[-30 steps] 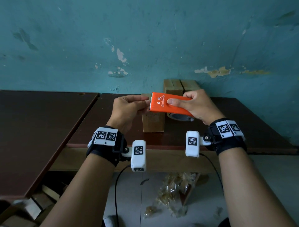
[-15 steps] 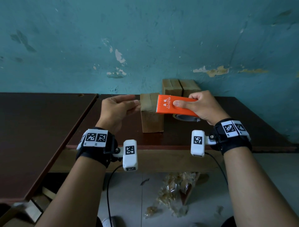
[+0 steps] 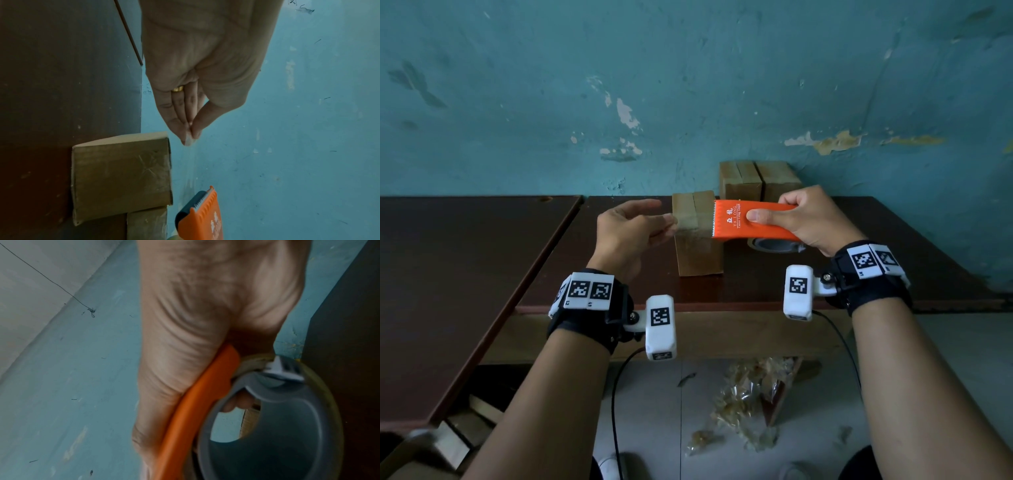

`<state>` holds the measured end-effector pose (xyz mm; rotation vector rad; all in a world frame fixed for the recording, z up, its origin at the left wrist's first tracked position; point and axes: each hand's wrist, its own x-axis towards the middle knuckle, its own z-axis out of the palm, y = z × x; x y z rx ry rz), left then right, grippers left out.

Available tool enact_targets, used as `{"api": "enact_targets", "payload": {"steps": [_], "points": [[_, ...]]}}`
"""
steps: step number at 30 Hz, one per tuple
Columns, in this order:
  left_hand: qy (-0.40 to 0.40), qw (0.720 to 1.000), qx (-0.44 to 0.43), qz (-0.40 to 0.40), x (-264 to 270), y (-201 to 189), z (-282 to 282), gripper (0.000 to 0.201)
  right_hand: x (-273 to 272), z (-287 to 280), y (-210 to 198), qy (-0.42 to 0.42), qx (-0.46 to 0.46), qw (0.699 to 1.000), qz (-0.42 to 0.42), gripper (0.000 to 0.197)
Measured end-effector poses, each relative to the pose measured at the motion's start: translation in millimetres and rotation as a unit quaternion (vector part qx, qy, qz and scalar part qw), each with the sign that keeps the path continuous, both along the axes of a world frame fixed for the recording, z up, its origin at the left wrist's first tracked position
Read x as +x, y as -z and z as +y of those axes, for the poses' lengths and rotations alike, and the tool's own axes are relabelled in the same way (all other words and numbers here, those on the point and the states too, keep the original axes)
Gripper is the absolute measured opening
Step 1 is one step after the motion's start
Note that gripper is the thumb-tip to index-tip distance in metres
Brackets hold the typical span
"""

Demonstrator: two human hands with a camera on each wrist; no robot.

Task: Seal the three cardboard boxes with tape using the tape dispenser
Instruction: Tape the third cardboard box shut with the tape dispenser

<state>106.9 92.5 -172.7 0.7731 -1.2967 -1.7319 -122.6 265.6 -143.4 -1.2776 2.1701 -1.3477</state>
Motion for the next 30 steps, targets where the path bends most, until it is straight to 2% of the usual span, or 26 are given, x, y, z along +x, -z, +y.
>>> {"api": "enact_targets", "payload": {"steps": [4,18,22,24,30], "points": [[-0.018,1.0,0.019,0.006,-4,2,-1,0.041,-4,-1,2,0.007,0.009,1.0,0.016,0.05],[-0.022,1.0,0.016,-0.008,-6,3,0,0.039,-11,-1,9,0.007,0.018,0.999,0.026,0.053],[-0.022,1.0,0.02,-0.003,-5,3,-4,0.041,-12,0,10,-0.001,0.021,0.999,0.04,0.075],[-0.024,1.0,0.019,0.0,-4,2,-5,0.041,-12,0,9,-0.006,0.018,0.998,0.057,0.078],[-0.03,0.999,0.012,0.001,-4,4,-7,0.042,-13,-1,10,-0.011,0.029,0.997,0.075,0.068]]}}
